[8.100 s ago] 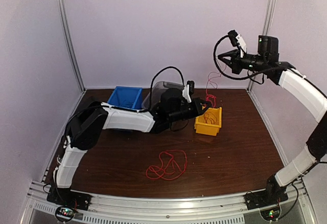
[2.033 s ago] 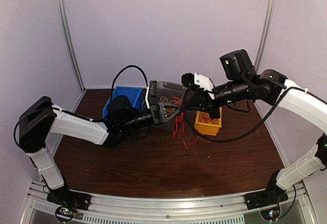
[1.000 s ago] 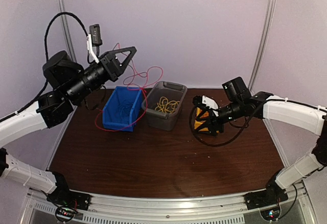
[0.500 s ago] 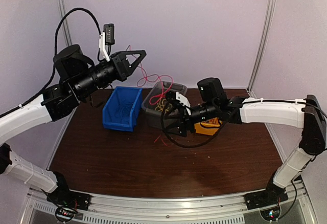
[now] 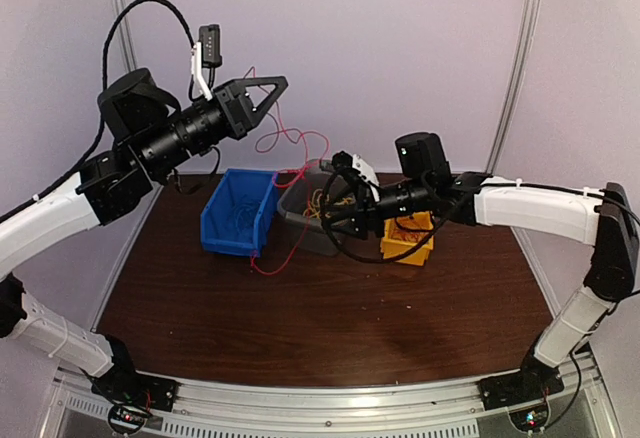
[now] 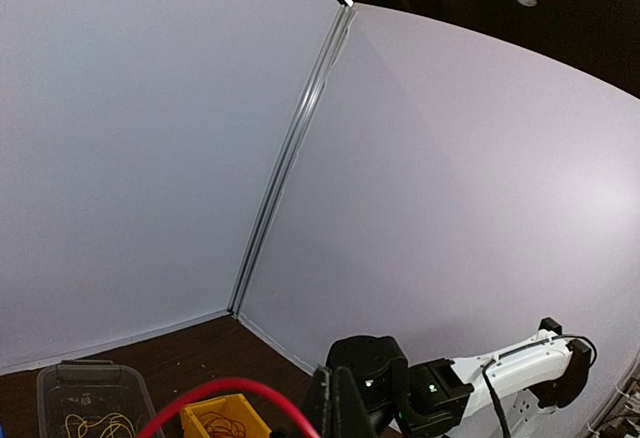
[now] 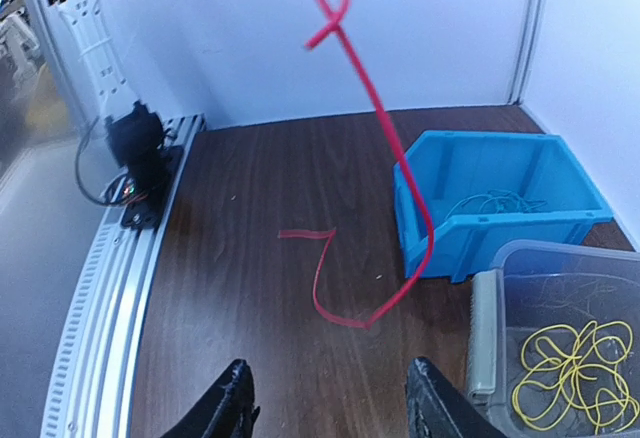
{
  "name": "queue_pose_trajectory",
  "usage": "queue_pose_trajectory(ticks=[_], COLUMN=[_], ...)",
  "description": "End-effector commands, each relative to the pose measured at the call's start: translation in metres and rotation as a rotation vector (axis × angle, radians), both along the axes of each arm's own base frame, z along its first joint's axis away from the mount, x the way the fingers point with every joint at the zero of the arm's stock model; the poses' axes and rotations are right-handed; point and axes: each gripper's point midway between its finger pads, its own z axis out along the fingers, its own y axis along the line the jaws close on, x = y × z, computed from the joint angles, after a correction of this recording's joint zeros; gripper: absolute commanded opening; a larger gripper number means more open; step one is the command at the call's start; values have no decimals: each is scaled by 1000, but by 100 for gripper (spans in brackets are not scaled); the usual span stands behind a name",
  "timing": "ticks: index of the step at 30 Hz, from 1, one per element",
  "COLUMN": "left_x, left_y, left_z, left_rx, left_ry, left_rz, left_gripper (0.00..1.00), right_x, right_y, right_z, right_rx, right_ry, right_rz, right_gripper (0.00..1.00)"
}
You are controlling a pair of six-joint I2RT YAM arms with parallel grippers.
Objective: Untangle the cables
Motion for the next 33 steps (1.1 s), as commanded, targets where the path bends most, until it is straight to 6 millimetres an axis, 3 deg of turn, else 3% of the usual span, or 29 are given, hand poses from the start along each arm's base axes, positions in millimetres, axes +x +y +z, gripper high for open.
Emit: queue_pose_trajectory(ticks=[1, 3, 6, 11, 16, 18, 21, 24, 28, 33], left_x=[-8, -9, -10, -11, -13, -13, -11, -7, 0, 1], left_y=[3, 2, 1, -1, -3, -3, 2, 12, 40, 90], left_z=[17, 19, 20, 20, 21, 21, 23, 22, 16, 17], left_rx=[-16, -18, -22, -27, -34, -33, -27, 27, 81, 105], left_ry=[-34, -37, -36, -29, -21, -23, -30, -34, -34, -48], left_rz=[-15, -18, -26, -32, -44, -41, -8, 57, 193, 387], left_gripper=[0, 0, 0, 0, 0, 0, 0, 0, 0, 0], right_x=[-51, -53, -46, -33, -39, -40, -31, -19, 11, 42], right_y=[-27, -34, -33, -12, 8, 11, 10, -10, -66, -145], right_z=[9, 5, 4, 15, 20, 18, 9, 0, -25, -67], right_rx=[-102, -124, -104, -10, 44, 58, 37, 16, -55, -180], right_ry=[-30, -38, -30, -1, 46, 44, 60, 71, 83, 138], right_rz=[173, 146, 103, 104, 183, 199, 169, 116, -26, -169], right_gripper=[52, 51, 62, 74, 74, 56, 3, 0, 0, 0])
